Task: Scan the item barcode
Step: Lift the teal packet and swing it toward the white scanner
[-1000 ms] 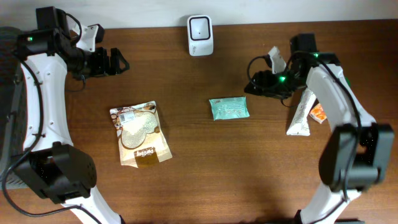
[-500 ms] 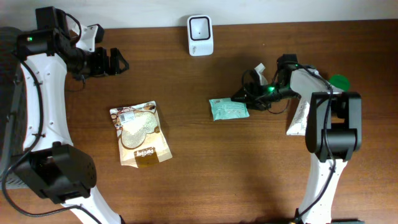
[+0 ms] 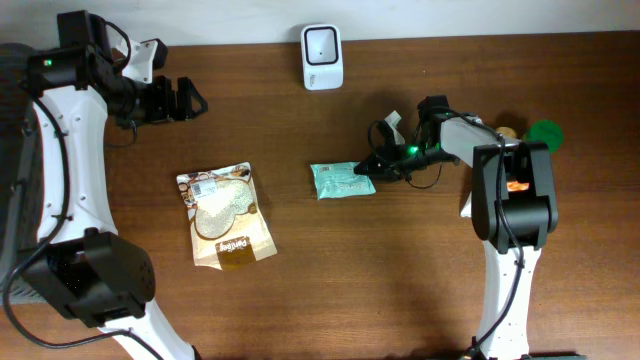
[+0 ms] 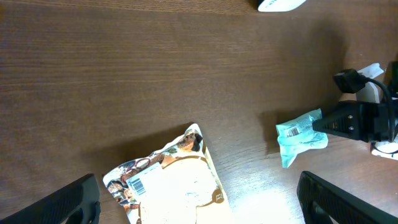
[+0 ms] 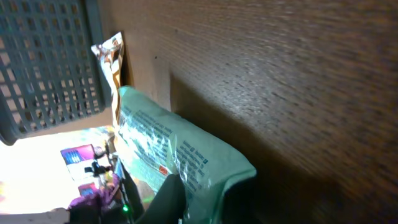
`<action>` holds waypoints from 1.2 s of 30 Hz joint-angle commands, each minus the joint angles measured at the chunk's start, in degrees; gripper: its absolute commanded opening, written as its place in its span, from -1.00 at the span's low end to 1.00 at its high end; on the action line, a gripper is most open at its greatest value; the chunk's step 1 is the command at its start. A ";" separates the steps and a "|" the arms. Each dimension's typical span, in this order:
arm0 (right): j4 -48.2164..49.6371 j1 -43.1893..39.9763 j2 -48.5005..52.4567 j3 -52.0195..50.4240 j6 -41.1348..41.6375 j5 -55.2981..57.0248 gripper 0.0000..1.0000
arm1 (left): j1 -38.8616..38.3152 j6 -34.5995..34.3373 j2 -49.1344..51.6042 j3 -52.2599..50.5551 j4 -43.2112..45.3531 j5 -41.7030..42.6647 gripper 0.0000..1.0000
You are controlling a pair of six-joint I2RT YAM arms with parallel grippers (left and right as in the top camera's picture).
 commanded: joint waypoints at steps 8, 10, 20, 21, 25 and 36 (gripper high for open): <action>-1.88 -0.39 -2.99 -0.61 -0.66 0.33 -0.91 | 0.24 0.57 -0.09 0.35 0.09 0.42 0.98; -4.00 -0.50 -7.54 -0.61 -2.29 0.33 -0.92 | 0.24 0.57 -0.09 0.35 0.07 0.42 0.98; -6.71 -2.01 -26.86 -0.61 -2.56 -1.53 -0.91 | 0.24 0.57 -0.09 0.35 0.07 0.42 0.98; -6.73 -2.01 -28.17 -0.61 -2.54 0.22 -0.91 | 0.24 0.57 -0.09 0.35 0.09 0.42 0.98; -6.73 -1.86 -34.16 -0.61 -2.51 3.67 -0.91 | 0.24 0.57 -0.09 0.35 0.09 0.42 0.98; -5.70 -1.84 -46.99 -0.59 5.03 5.92 -0.92 | 0.24 0.57 -0.09 0.35 0.09 0.42 0.98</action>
